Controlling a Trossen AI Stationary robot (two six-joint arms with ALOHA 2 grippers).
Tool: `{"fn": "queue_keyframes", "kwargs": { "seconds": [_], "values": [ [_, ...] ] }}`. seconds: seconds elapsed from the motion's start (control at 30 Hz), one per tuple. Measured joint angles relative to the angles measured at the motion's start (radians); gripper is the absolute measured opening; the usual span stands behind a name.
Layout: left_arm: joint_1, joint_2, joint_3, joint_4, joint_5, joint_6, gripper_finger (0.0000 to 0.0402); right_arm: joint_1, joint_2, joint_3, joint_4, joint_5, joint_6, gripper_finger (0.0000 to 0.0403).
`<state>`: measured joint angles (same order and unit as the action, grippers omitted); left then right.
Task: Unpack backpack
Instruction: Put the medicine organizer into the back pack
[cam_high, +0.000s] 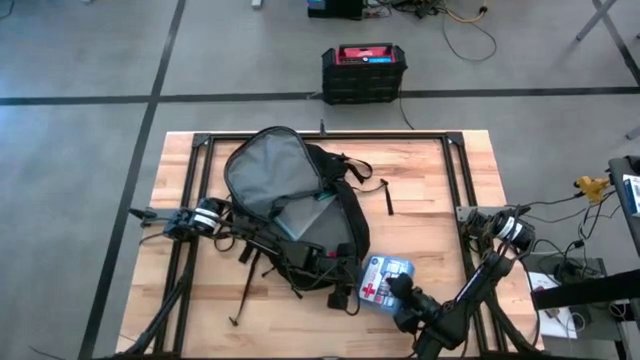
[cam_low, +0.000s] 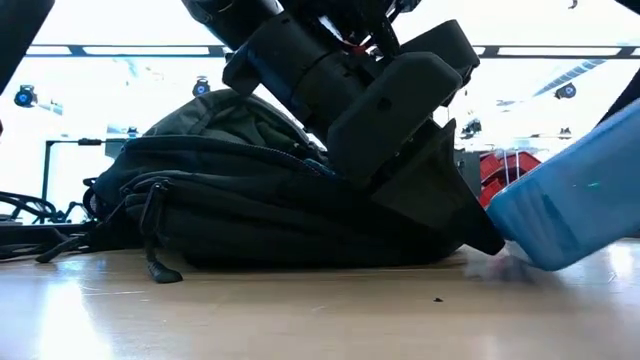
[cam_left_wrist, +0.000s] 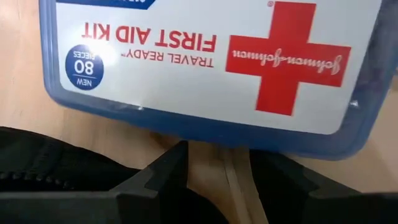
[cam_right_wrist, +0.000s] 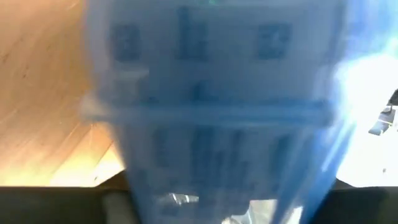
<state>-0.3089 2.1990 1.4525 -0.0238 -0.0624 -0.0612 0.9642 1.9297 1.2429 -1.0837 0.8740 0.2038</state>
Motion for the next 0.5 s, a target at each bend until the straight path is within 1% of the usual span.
{"fn": "queue_keyframes", "kwargs": {
  "seconds": [0.13,0.23,0.33,0.43,0.5],
  "values": [
    [-0.001,-0.03,0.0,-0.044,0.001,0.003,0.0156,-0.001,0.0,0.063,-0.091,-0.025,0.01,0.0138],
    [-0.003,-0.074,0.0,-0.097,-0.002,-0.002,0.0156,-0.002,-0.002,0.118,-0.16,-0.015,0.009,0.0138],
    [-0.008,-0.14,0.0,-0.165,-0.014,-0.007,0.0156,-0.002,-0.003,0.175,-0.218,0.021,0.008,0.0143],
    [-0.016,-0.225,0.001,-0.277,-0.053,-0.007,0.0156,-0.003,-0.005,0.231,-0.25,0.054,0.008,0.0142],
    [-0.023,-0.29,0.002,-0.394,-0.125,-0.028,0.0156,-0.005,-0.006,0.263,-0.253,0.081,0.0,0.0139]
  ]
}}
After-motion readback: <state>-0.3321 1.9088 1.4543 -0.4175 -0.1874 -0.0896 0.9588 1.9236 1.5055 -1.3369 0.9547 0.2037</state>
